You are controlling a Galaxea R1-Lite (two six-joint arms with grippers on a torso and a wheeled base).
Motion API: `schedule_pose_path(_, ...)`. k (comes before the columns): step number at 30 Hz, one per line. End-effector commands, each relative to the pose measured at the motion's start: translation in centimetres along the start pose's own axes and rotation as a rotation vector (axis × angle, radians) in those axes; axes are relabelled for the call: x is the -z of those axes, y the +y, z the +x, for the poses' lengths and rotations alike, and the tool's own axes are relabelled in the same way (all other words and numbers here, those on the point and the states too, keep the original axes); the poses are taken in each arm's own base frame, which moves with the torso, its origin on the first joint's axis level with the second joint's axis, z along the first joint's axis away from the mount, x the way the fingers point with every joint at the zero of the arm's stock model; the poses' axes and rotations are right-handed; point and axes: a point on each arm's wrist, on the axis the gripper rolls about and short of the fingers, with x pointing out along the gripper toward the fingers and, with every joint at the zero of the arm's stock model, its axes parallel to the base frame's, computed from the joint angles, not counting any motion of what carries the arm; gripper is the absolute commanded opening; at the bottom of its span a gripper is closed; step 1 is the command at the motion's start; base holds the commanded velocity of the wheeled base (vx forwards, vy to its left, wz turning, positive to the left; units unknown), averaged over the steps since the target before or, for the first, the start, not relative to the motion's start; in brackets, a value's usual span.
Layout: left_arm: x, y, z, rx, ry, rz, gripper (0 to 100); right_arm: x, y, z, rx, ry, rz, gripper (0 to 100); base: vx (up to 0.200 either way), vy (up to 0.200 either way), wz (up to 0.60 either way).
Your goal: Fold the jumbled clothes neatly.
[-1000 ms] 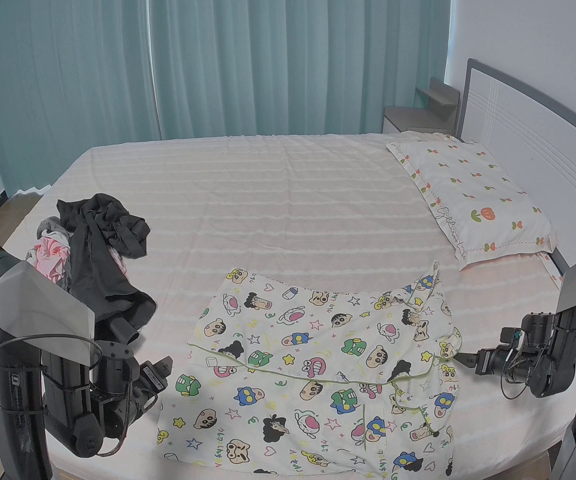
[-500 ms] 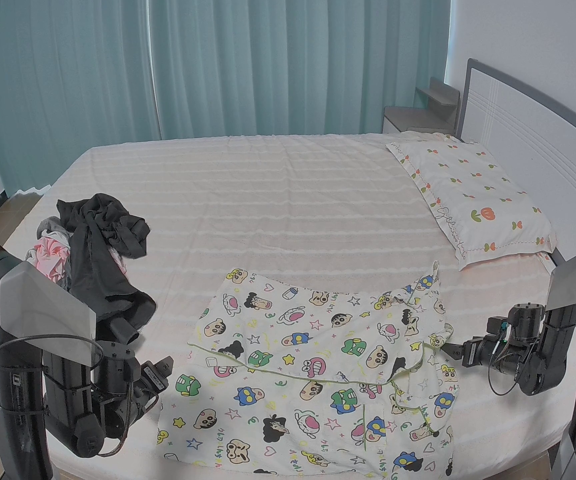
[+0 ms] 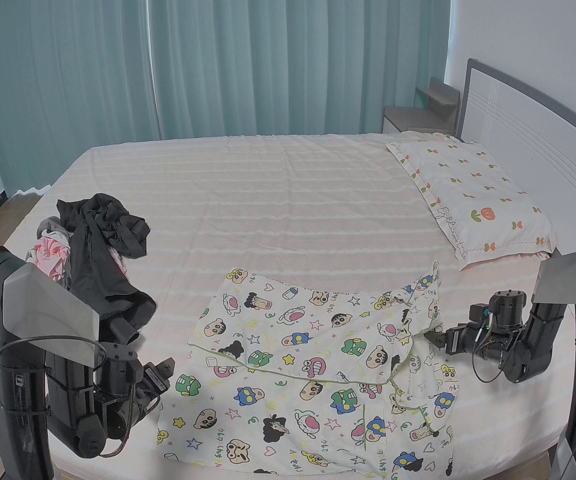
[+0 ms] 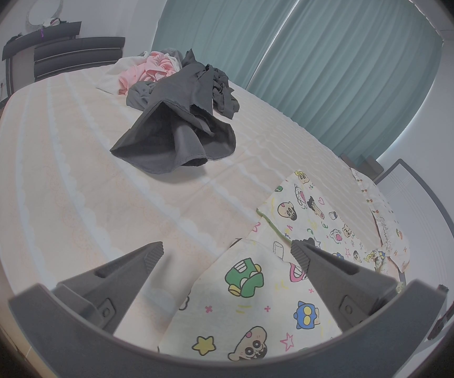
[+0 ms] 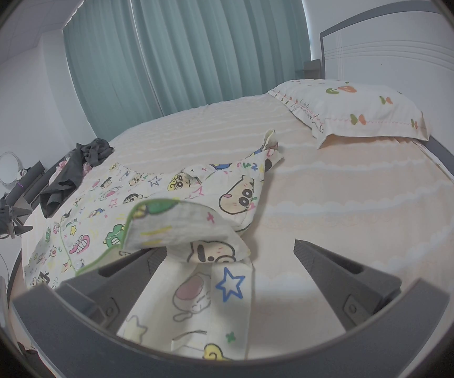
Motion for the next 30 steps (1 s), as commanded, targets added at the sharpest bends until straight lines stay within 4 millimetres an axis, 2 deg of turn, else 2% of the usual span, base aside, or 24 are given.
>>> schedule_pose_path(1,0.0,0.0,0.2,0.006,-0.006,-0.002,100,-0.5,0.9,2.5,-0.001,0.012,-0.018,100,0.000,0.000,0.00)
schedule_pose_path(5,0.0,0.0,0.2,0.007,-0.007,-0.003,100,-1.1,1.2,3.8,0.023,0.020,-0.026,100,0.000,0.000,0.00)
schedule_pose_path(8,0.0,0.0,0.2,0.005,-0.007,-0.002,100,-1.4,1.2,3.9,0.031,0.013,-0.025,100,0.000,0.000,0.00)
schedule_pose_path(10,0.0,0.0,0.2,0.005,-0.007,-0.002,100,-1.6,1.2,3.5,0.032,0.010,-0.022,100,0.000,0.000,0.00)
schedule_pose_path(16,0.0,0.0,0.2,0.004,-0.008,-0.002,100,-1.4,0.8,-0.1,0.042,0.045,0.088,100,0.000,0.000,0.00)
schedule_pose_path(17,0.0,0.0,0.2,0.004,-0.008,-0.002,100,-1.4,0.8,-0.1,0.042,0.045,0.088,100,0.000,0.000,0.00)
schedule_pose_path(19,0.0,0.0,0.2,0.005,-0.009,-0.003,100,-0.4,0.2,-1.4,0.019,0.092,0.140,100,0.000,0.000,0.00)
schedule_pose_path(26,0.2,0.0,0.5,0.000,-0.004,0.000,100,1.9,-0.7,-2.9,-0.030,0.174,0.191,100,0.000,0.000,0.00)
schedule_pose_path(30,0.2,0.0,0.5,0.000,-0.004,0.000,100,2.3,-0.7,-3.1,-0.046,0.192,0.200,100,0.000,0.000,0.00)
